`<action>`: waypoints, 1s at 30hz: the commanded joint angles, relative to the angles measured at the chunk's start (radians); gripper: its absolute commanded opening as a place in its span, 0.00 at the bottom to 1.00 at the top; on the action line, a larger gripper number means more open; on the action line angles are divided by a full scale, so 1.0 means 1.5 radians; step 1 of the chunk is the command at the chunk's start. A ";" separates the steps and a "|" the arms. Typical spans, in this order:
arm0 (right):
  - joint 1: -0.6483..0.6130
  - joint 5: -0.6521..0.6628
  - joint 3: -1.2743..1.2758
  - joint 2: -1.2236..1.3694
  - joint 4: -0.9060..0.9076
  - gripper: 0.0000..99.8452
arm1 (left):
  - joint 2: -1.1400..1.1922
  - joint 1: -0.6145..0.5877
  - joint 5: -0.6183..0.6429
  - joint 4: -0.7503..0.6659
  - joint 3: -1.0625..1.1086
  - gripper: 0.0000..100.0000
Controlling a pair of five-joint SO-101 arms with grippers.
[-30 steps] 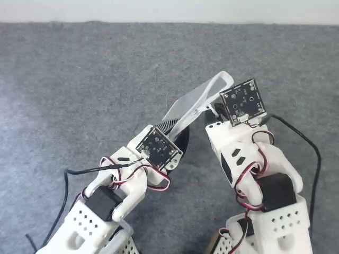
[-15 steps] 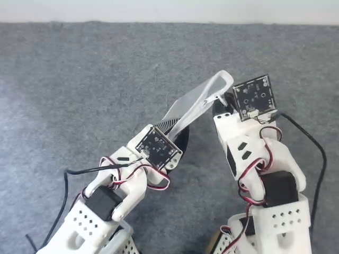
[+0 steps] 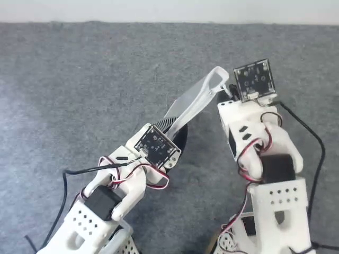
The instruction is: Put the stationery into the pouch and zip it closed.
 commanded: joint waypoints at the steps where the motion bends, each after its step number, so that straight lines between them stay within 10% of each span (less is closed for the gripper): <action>1: 0.036 0.004 -0.051 0.014 -0.026 0.01 | -0.001 -0.014 0.006 0.017 0.006 0.01; 30: 0.104 0.015 -0.118 0.140 -0.125 0.01 | -0.001 -0.014 0.006 0.018 0.007 0.01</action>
